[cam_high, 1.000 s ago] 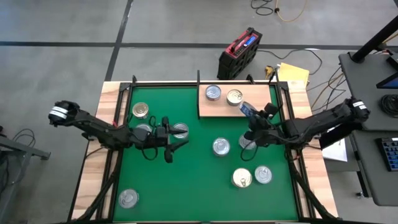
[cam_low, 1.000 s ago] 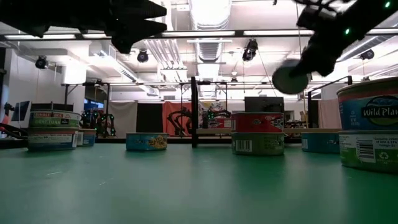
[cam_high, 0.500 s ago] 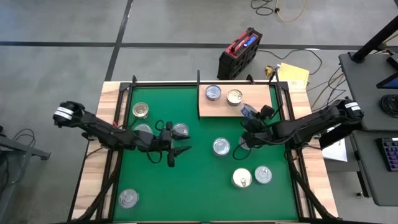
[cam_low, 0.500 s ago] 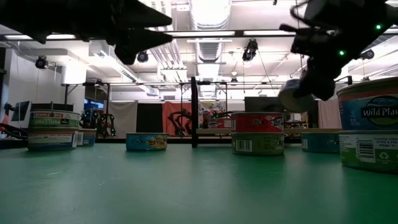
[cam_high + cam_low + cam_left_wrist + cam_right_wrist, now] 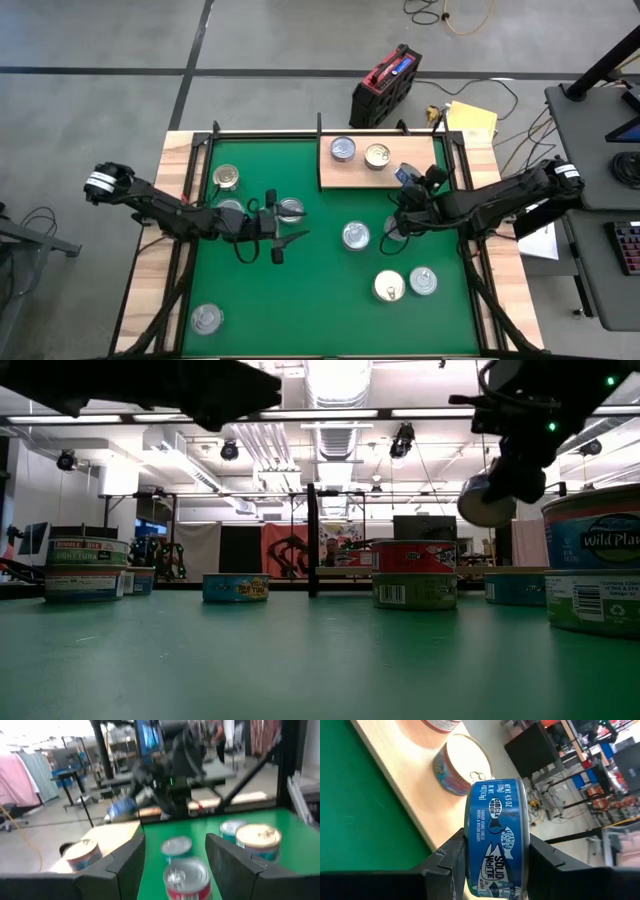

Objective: Stack canned seafood by type on shelf
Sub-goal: Put the blue tuna can on the shelf

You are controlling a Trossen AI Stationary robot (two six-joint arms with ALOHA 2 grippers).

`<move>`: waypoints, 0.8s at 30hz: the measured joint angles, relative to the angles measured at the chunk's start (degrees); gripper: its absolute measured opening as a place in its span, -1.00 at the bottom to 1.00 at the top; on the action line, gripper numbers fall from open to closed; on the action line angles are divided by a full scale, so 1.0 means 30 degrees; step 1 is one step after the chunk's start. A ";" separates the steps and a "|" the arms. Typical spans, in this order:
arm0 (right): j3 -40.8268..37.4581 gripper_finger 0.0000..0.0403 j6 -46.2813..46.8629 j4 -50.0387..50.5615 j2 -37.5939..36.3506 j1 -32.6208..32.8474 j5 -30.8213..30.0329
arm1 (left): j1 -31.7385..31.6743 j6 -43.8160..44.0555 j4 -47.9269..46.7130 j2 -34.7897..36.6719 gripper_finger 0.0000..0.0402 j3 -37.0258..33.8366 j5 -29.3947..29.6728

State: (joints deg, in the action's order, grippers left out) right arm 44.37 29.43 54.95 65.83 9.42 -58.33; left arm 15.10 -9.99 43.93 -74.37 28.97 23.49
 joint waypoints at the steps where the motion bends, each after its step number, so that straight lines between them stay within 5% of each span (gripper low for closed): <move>1: 0.0360 -0.34 -0.0023 0.0628 -0.0001 -0.0095 0.0013 | -0.0003 0.0090 -0.0594 0.0078 -0.04 0.0068 0.0000; 7: 0.1626 -0.34 -0.2093 0.1845 -0.0016 -0.1048 0.1087 | 0.0005 0.0112 -0.1652 0.0060 -0.04 0.0033 0.0671; 17: 0.1894 -0.34 -0.6463 0.2062 -0.0016 -0.5140 0.7337 | 0.0005 -0.0164 -0.1699 0.0060 -0.04 0.0060 0.2215; 24: 0.1971 -0.34 -1.0318 0.1277 -0.0016 -0.7875 0.8270 | -0.0003 -0.0164 -0.1677 0.0063 -0.04 0.0053 0.2215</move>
State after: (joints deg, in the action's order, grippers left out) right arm 50.28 -1.52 58.78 65.78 -14.20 -33.52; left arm 15.09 -10.48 38.89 -74.19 29.12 30.13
